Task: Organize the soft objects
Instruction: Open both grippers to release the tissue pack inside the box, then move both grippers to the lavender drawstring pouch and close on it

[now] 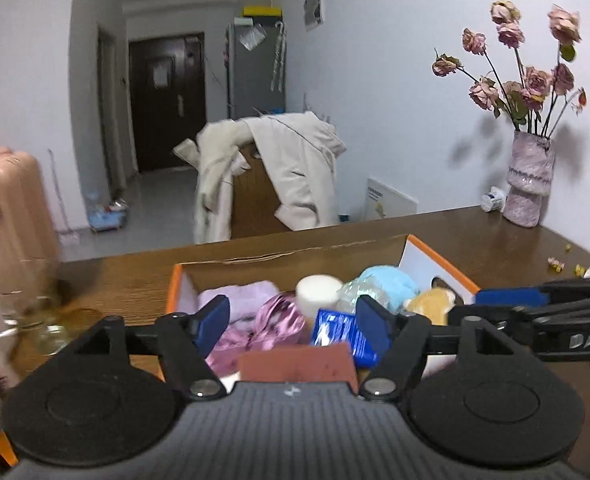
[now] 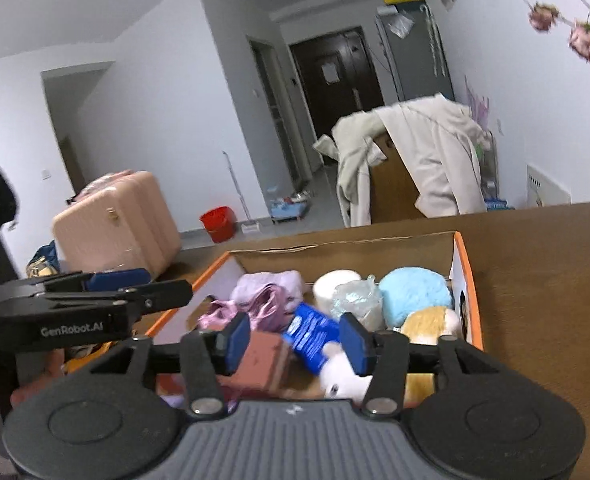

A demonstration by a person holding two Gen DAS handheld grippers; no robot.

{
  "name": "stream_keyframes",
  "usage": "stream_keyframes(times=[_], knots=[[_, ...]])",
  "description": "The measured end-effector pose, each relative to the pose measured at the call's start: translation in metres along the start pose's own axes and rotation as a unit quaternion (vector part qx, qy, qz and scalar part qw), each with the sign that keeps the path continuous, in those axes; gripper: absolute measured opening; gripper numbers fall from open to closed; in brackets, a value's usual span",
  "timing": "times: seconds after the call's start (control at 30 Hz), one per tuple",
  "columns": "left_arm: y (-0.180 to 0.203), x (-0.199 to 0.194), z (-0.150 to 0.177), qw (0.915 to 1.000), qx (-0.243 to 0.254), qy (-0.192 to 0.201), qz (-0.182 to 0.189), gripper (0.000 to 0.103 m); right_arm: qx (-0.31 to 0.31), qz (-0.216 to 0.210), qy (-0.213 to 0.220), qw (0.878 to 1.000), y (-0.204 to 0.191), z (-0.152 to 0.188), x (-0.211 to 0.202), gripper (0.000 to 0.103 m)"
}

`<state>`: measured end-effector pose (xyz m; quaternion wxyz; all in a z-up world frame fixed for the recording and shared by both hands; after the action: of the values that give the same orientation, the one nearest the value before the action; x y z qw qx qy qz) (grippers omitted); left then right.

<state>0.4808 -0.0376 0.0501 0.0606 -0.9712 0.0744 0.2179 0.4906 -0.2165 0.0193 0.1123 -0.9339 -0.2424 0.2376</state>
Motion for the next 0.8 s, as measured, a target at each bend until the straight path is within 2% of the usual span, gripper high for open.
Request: stream_keyframes(times=[0.2, 0.27, 0.47, 0.6, 0.8], knots=[[0.004, -0.074, 0.033, 0.9992, -0.005, 0.027, -0.030, 0.080, -0.049, 0.019, 0.003, 0.999, -0.026, 0.030, -0.059, 0.057], [0.007, -0.098, 0.045, 0.9988, -0.005, 0.033, -0.037, 0.083, -0.067, 0.025, 0.006, 0.997, -0.034, 0.039, -0.079, 0.062], [0.008, -0.157, 0.083, 0.9978, -0.035, 0.032, -0.046, 0.090, -0.087, 0.037, 0.007, 0.996, -0.055, 0.074, -0.130, 0.070], [0.004, -0.179, 0.109, 0.9967, -0.056, 0.017, -0.056, 0.091, -0.086, 0.039, 0.005, 0.996, -0.064, 0.103, -0.152, 0.074], [0.001, -0.189, 0.139, 0.9956, -0.076, 0.006, -0.054, 0.093, -0.084, 0.056, -0.022, 0.995, -0.069, 0.133, -0.158, 0.074]])
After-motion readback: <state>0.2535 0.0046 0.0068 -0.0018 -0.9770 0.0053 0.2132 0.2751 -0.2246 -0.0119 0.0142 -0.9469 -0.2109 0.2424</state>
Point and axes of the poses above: each gripper's, at about its wrist camera, not at the fingertips, and x roughly the way its jaws point, y to its right, z to its underside, the point moved 7 cm from there along x, roughly the way its jaws point, and after that the axes turned 5 degrees about -z, right-handed, at the moved point
